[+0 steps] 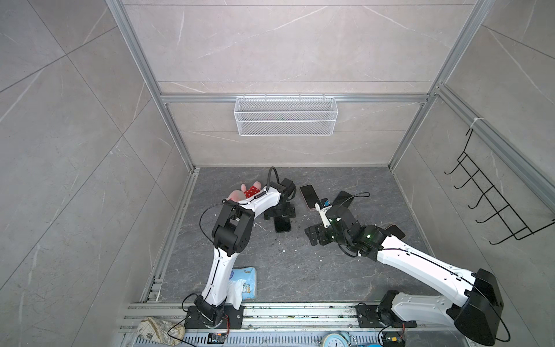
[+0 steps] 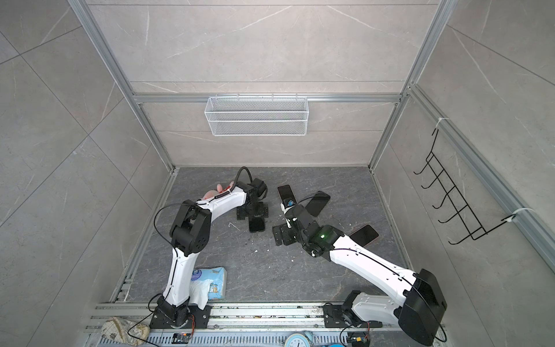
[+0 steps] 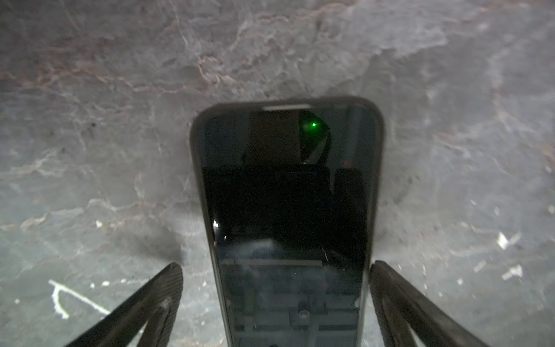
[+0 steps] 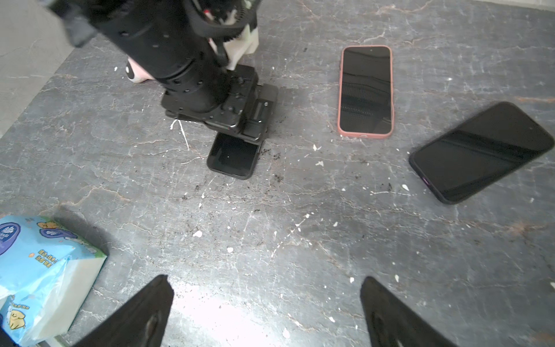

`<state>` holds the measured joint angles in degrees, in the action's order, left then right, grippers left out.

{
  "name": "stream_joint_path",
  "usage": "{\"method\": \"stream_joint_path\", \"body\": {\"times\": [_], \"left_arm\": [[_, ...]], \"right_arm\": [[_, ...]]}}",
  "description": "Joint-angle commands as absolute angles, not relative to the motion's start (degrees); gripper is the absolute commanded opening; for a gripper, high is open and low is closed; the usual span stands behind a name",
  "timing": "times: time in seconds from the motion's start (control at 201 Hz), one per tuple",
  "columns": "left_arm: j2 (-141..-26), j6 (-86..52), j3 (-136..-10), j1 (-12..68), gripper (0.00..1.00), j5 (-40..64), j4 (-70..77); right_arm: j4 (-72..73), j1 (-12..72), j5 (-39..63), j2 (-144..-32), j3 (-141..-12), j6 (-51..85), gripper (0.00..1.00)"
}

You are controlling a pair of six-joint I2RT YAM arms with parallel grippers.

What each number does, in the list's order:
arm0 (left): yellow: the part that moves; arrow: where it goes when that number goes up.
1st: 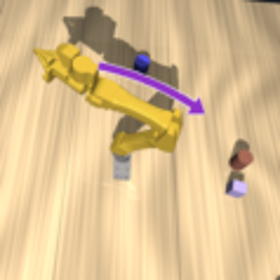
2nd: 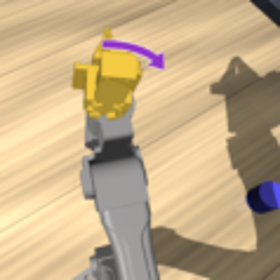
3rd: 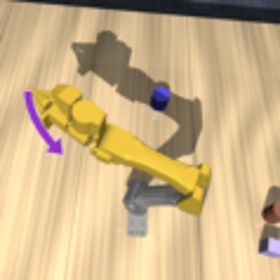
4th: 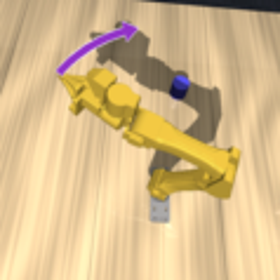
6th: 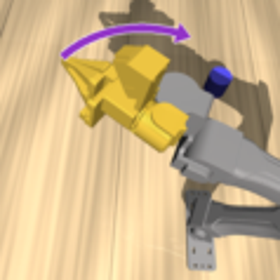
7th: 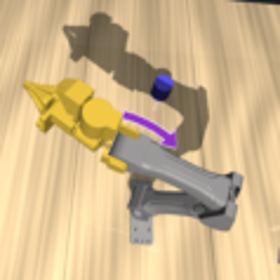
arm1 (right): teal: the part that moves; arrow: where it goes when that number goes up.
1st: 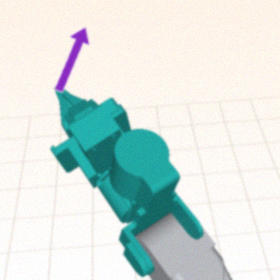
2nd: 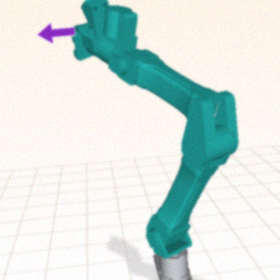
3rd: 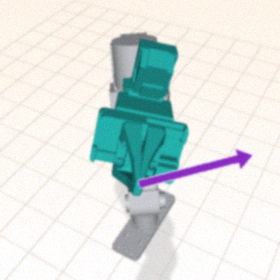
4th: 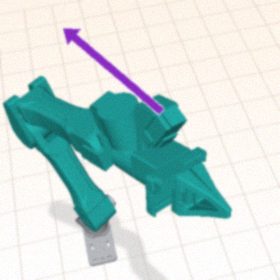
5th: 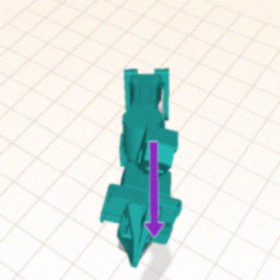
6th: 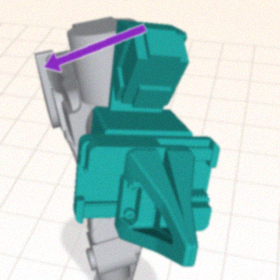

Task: Take the phone out of the phone case
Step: Pick up the phone from the center of the table.

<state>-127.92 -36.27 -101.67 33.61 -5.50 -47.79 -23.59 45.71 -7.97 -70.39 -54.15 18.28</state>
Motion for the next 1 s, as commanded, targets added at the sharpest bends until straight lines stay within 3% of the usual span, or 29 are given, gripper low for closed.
{"method": "stream_joint_path", "body": {"times": [0.0,0.997], "left_arm": [[-128.62,-37.58,-104.97,33.01,0.98,-5.5,-49.32],[-136.38,-35.6,-114.53,32.35,0.89,-6.85,-54.83]], "right_arm": [[-22.5,46.83,-9.66,-71.56,-56.21,18.61,1.0],[-20.48,47.6,-10.51,-74.22,-54.07,18.37,0.99]]}}
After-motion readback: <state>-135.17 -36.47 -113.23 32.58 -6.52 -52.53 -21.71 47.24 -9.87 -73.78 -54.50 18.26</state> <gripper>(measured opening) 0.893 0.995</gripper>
